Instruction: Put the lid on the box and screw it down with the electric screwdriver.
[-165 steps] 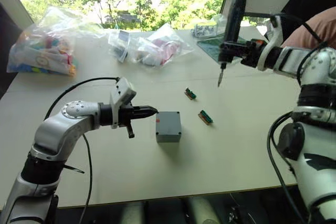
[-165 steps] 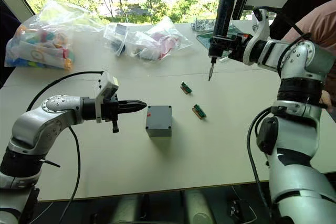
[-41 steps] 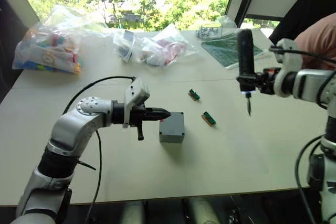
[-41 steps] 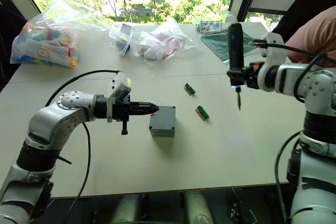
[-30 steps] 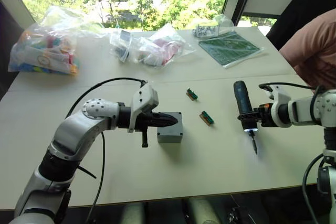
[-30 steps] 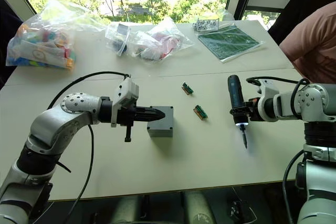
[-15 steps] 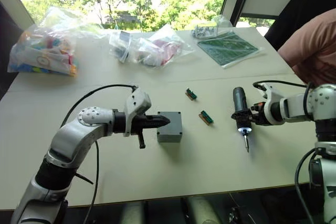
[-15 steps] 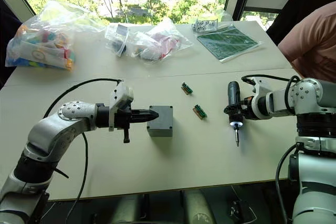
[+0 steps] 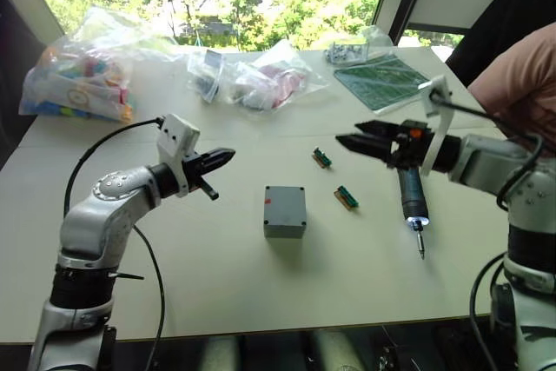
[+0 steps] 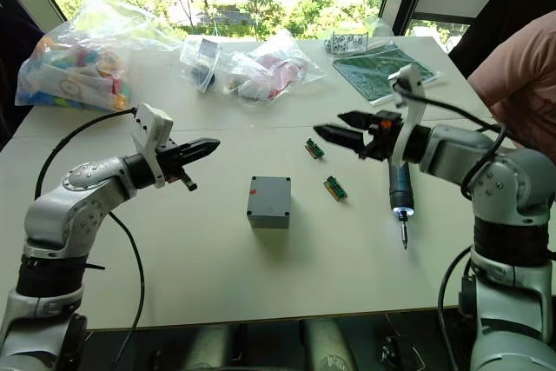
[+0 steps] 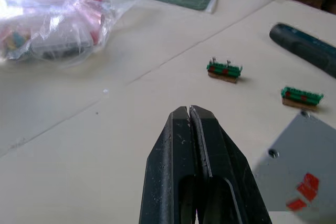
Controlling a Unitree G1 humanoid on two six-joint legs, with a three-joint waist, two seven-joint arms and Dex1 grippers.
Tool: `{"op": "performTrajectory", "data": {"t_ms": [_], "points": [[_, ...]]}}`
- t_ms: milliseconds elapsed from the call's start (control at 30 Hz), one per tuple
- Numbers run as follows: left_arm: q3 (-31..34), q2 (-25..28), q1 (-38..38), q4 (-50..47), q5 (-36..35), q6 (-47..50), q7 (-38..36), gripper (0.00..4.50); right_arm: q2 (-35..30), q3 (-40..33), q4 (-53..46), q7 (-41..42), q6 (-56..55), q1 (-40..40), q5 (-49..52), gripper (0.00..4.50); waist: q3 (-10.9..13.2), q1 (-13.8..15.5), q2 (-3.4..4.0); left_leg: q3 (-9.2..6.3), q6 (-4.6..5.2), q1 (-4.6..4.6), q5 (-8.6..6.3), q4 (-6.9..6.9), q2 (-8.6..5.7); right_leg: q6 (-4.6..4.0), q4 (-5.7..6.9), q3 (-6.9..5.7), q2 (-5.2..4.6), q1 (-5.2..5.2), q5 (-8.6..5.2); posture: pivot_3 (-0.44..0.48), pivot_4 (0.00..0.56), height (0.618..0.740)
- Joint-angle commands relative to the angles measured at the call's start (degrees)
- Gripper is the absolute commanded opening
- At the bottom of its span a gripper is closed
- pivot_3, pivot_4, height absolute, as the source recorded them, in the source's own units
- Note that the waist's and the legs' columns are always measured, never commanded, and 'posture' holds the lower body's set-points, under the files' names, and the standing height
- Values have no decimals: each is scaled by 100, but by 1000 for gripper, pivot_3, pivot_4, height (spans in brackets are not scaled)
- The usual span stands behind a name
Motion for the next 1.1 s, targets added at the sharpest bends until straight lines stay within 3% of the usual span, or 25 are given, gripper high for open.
{"op": "performTrajectory", "data": {"t_ms": [33,233,467,833,1100], "points": [[-504,309,140,-272,208,-130,-432,0,-174,721,-579,587,-756,491,-638,4275,0,7,-2,0,0,0,0,2,0,0,0,0,0,0,0,0,150,740],[-1133,372,63,-207,607,-469,-697,0,137,1457,-258,782,-1393,638,-1421,4275,3,-13,-3,1,-21,5,13,45,2,-32,2,3,4,9,5,0,150,740],[-1636,33,-507,420,1114,-978,-846,0,501,1838,-143,964,-1470,435,-1746,4275,2,16,-3,-2,-21,10,13,76,8,-32,4,1,9,31,13,0,150,740],[-2004,-784,-1280,1502,1705,-1655,-1021,0,550,1799,-677,1231,-948,490,-1500,4275,2,20,-3,-5,-21,6,12,82,6,-33,17,2,10,32,17,0,150,740],[-1631,-228,-1109,1347,1845,-1644,-1099,0,-96,1428,-395,1187,-1315,549,-2065,4275,2,-8,-3,-6,-21,9,12,87,6,-33,20,3,11,34,17,0,150,740]]}}
